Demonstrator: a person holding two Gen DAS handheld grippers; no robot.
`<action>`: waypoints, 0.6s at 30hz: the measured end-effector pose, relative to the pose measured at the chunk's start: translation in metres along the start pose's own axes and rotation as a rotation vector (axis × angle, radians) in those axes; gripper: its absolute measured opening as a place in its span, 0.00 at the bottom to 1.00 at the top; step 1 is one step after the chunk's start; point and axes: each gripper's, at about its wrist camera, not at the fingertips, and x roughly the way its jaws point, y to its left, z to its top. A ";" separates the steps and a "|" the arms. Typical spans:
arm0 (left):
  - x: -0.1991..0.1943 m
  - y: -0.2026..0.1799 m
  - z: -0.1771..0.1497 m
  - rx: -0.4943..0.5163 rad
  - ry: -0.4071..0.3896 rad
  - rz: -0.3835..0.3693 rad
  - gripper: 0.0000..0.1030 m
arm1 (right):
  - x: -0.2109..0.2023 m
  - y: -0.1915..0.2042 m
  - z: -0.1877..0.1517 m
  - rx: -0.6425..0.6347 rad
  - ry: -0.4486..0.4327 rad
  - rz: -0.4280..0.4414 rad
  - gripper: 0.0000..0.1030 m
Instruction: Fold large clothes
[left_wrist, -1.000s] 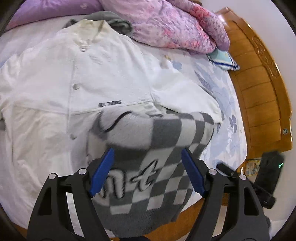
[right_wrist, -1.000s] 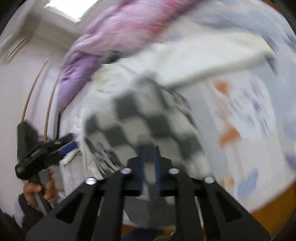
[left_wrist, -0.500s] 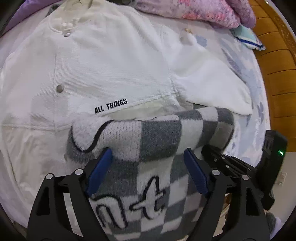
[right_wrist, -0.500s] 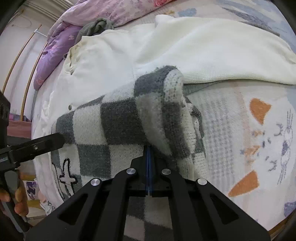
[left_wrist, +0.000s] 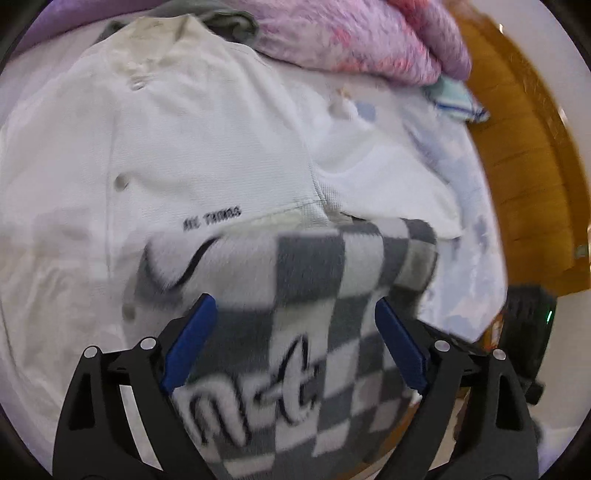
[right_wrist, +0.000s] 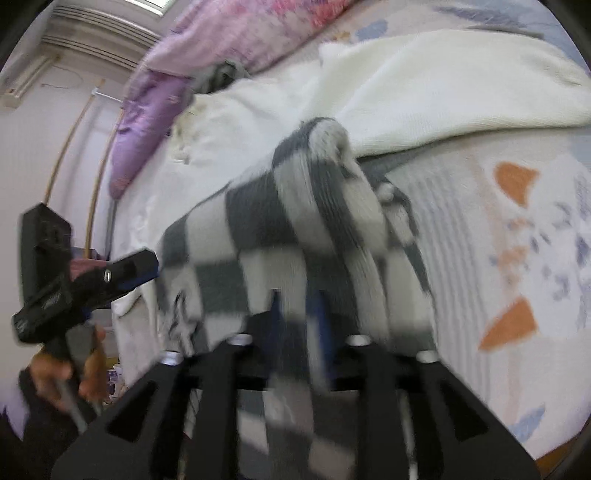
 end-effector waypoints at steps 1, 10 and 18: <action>-0.006 0.006 -0.006 -0.030 -0.010 -0.003 0.86 | -0.013 -0.006 -0.016 0.028 -0.027 -0.002 0.46; -0.013 0.056 -0.097 -0.138 0.053 0.079 0.86 | -0.019 -0.080 -0.143 0.414 -0.032 0.003 0.60; 0.033 0.049 -0.154 -0.096 0.200 0.122 0.86 | 0.013 -0.094 -0.162 0.448 -0.050 0.045 0.79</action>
